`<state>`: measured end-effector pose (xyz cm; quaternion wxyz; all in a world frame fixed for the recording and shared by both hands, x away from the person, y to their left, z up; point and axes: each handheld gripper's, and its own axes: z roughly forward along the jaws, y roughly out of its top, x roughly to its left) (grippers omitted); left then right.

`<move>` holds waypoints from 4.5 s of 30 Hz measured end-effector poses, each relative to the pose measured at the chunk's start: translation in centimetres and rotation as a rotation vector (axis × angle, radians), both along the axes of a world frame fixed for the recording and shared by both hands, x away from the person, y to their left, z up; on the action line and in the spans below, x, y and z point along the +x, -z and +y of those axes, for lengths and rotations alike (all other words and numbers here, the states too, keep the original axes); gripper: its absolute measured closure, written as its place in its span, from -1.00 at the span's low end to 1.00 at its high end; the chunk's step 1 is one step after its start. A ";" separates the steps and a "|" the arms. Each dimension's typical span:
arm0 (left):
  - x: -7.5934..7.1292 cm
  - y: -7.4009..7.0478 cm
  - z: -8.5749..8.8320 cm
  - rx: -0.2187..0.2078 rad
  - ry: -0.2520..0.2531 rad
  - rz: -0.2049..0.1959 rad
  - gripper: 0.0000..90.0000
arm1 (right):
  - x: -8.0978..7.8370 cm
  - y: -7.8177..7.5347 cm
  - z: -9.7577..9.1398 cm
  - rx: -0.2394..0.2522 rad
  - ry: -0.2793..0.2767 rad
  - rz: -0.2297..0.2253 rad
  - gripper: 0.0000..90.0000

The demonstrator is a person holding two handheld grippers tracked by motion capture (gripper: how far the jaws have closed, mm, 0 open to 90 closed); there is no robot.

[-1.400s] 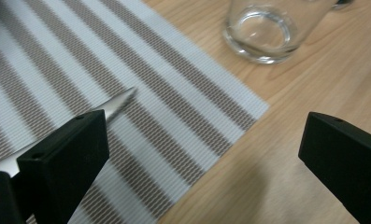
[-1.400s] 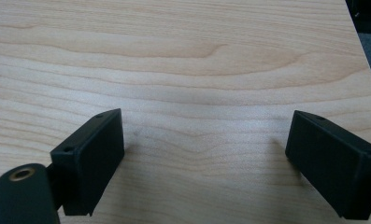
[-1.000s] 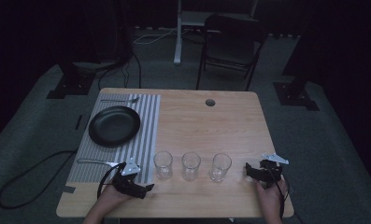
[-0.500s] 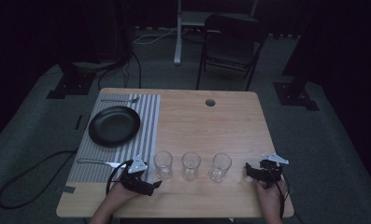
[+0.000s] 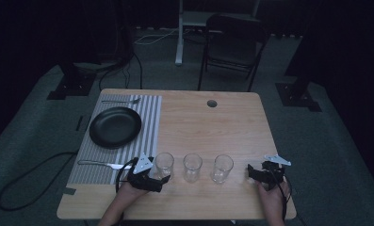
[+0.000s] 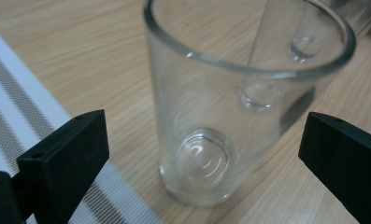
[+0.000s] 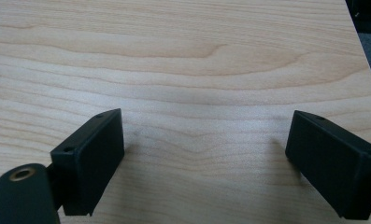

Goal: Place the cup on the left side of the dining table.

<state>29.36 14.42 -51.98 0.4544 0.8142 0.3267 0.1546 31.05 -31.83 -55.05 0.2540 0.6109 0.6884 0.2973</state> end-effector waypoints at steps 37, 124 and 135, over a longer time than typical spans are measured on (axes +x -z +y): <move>0.0 -0.3 -2.4 -0.063 -0.095 -0.138 -0.35 | 0.0 0.0 0.0 0.000 0.000 0.000 -0.75; 7.3 -2.6 7.6 -0.021 -0.322 -0.036 -0.36 | 0.0 0.0 0.0 -0.001 -0.001 -0.001 -0.75; 7.0 -2.7 7.2 -0.001 -0.332 -0.001 -0.77 | 0.0 0.0 0.0 -0.001 0.000 -0.001 -0.75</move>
